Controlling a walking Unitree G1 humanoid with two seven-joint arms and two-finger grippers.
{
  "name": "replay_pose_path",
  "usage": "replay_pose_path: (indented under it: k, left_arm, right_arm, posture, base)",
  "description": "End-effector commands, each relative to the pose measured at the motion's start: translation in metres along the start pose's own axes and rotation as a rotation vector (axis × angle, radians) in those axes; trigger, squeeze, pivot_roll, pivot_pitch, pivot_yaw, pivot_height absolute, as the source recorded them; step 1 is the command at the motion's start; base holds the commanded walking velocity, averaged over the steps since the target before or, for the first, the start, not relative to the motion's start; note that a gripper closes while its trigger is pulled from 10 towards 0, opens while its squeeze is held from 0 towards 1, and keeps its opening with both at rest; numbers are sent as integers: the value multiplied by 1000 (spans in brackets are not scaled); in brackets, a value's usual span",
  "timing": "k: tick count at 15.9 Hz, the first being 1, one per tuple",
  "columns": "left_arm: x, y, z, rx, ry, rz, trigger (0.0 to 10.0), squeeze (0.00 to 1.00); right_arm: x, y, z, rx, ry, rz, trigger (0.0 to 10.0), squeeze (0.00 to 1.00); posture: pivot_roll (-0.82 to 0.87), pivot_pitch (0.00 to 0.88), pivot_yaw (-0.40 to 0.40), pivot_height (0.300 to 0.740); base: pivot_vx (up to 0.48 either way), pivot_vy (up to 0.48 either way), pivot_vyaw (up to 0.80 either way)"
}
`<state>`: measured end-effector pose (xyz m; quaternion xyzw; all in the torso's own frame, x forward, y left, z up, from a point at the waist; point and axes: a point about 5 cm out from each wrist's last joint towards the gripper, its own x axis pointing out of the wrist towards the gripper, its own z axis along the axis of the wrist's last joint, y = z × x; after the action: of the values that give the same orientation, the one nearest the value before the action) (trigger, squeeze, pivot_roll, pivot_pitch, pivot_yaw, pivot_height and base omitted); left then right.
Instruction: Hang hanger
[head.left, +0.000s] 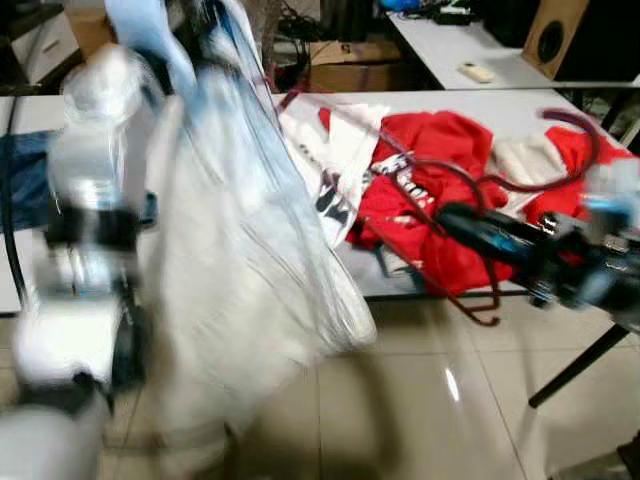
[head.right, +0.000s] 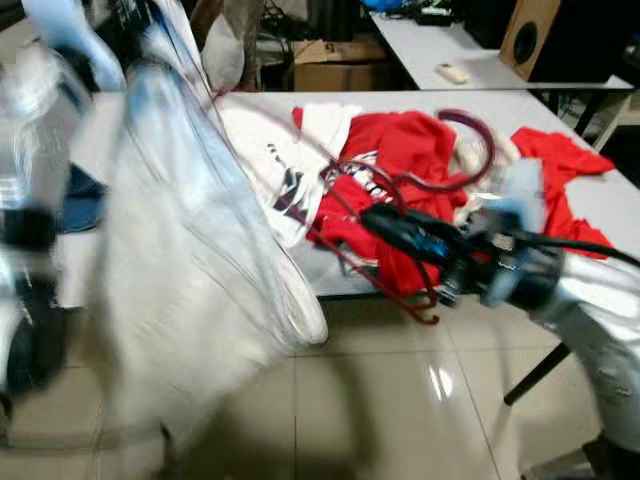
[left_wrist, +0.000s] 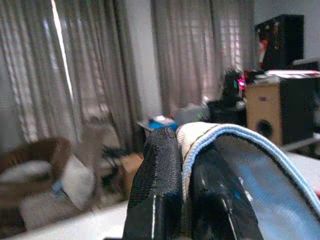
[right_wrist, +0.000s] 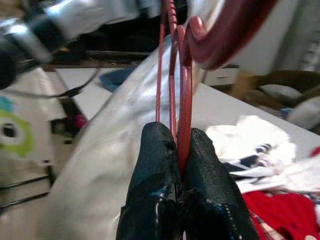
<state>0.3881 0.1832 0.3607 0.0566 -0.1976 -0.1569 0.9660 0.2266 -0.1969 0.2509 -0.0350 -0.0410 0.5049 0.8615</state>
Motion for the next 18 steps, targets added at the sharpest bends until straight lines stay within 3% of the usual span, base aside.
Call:
replay_pose_path:
  k: [1,6,9,14,16,17,18]
  left_arm:
    - [14,-6,29,63,-96,-33,10000,0]
    - [30,-12,53,86,-143,-80,10000,0]
    - [38,-26,62,104,-186,-152,10000,0]
    - [39,-32,67,119,-215,-190,10000,0]
    - [39,-34,71,124,-227,-203,10000,0]
    - [36,-30,78,117,-248,-189,10000,0]
    - [35,-28,80,114,-257,-184,10000,0]
  right_arm:
    - [-6,0,9,-1,-26,14,10000,0]
    - [0,8,-8,19,120,52,10000,0]
    - [29,3,-24,24,211,19,10000,0]
    - [84,2,-27,40,221,38,10000,0]
    - [103,-8,-26,46,256,0,10000,0]
    - [117,-42,-14,-60,306,-156,10000,0]
    - [119,-52,-8,-106,309,-205,10000,0]
  posture:
    - [-82,0,43,740]
    - [-84,0,49,740]
    - [-86,0,55,740]
    - [-81,0,41,740]
    - [-82,0,41,740]
    - [-84,0,42,740]
    - [-84,0,42,740]
  base:
    - [330,0,0]
    - [330,0,0]
    - [330,0,0]
    - [329,0,0]
    - [328,0,0]
    - [0,0,0]
    - [0,0,0]
